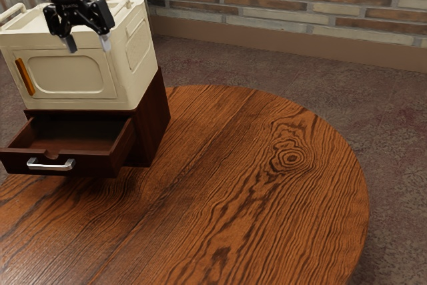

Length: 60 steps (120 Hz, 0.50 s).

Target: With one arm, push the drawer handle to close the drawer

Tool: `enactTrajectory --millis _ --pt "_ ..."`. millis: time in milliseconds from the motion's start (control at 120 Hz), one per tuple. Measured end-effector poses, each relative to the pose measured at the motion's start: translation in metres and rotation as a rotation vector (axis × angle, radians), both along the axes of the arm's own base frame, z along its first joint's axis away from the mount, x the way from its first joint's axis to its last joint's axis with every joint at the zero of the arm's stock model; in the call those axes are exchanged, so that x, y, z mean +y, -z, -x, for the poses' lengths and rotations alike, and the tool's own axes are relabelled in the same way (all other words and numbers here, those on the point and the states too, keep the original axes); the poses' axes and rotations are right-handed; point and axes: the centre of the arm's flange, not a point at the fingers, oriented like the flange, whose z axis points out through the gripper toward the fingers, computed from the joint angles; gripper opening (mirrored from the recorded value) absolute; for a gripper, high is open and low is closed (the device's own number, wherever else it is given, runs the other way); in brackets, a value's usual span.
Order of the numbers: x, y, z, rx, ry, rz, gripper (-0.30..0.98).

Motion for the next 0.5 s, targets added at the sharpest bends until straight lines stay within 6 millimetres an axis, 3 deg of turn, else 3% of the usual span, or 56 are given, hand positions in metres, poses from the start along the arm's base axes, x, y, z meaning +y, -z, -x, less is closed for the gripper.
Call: enactTrajectory --millis 133,167,217,283,350,442,500 --pt "-0.005 0.033 -0.003 0.066 0.013 0.001 0.69" --pt "-0.006 0.045 0.007 0.094 0.014 -0.003 0.69" --pt "-0.005 0.063 0.044 0.129 0.010 -0.006 0.68" --pt "0.031 0.082 0.106 0.141 -0.093 -0.014 0.64" --pt "0.049 0.106 0.164 0.141 -0.176 -0.032 0.57" --pt "0.058 0.148 0.216 0.140 -0.239 -0.074 0.41" --pt "0.059 0.164 0.234 0.123 -0.252 -0.106 0.31"
